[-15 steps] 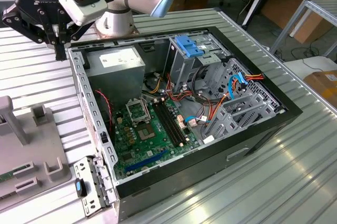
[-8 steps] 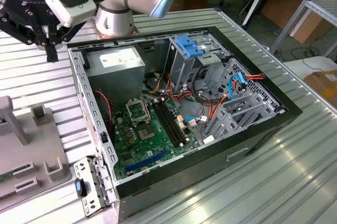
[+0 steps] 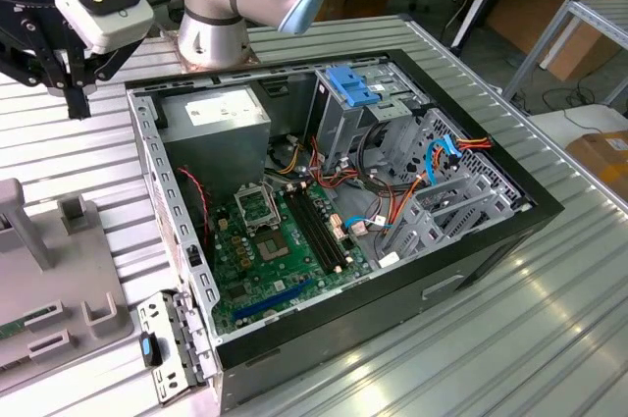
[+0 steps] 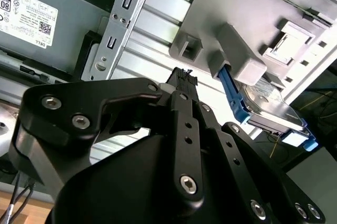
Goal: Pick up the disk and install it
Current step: 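Reach for the disk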
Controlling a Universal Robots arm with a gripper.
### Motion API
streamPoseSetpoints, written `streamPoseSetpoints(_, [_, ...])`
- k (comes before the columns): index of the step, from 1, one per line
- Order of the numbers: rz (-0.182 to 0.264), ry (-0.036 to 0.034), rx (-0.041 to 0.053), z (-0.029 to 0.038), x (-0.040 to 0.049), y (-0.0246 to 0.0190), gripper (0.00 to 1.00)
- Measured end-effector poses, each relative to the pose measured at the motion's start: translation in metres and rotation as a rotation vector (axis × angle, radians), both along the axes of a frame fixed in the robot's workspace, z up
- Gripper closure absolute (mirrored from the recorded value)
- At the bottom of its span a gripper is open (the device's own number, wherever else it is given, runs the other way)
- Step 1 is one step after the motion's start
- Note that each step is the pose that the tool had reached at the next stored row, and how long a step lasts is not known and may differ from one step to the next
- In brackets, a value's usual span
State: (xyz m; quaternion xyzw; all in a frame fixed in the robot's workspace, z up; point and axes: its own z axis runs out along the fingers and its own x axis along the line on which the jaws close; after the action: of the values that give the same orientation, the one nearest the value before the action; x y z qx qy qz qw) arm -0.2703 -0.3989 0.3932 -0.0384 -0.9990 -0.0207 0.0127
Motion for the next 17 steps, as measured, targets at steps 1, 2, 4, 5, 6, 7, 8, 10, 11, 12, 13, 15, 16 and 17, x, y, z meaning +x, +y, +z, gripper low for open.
streamPoseSetpoints(1, [0.0, 0.0, 0.0, 0.0, -0.0012, 0.0, 0.89])
streamPoseSetpoints(2, [0.0, 0.0, 0.0, 0.0, -0.0031, 0.0, 0.89])
streamPoseSetpoints(4, [0.0, 0.0, 0.0, 0.0, -0.0087, 0.0, 0.89])
streamPoseSetpoints(5, [0.0, 0.0001, -0.0001, 0.0, -0.0099, 0.0, 0.89])
streamPoseSetpoints(6, [0.0, 0.0001, -0.0001, 0.0001, -0.0112, 0.0, 0.89])
streamPoseSetpoints(7, [0.0, 0.0, 0.0, 0.0, -0.0137, 0.0, 0.89])
streamPoseSetpoints(8, [0.0, 0.0, 0.0, 0.0, -0.0163, 0.0, 0.89])
streamPoseSetpoints(10, [0.0, 0.0, 0.0, 0.0, -0.0216, 0.0, 0.89])
streamPoseSetpoints(11, [0.0, 0.0, 0.0, 0.0, -0.0229, 0.0, 0.89])
streamPoseSetpoints(12, [0.0, -0.0001, 0.0, 0.0, -0.0249, 0.0, 0.89])
streamPoseSetpoints(13, [0.0, 0.0, 0.0, 0.0, -0.028, 0.0, 0.89])
streamPoseSetpoints(15, [0.0, 0.0, 0.0, 0.0, -0.0316, 0.0, 0.89])
streamPoseSetpoints(16, [0.0, 0.0001, -0.0001, 0.0, -0.0334, 0.0, 0.89])
streamPoseSetpoints(17, [0.0, 0.0, 0.0, 0.0, -0.0364, 0.0, 0.89])
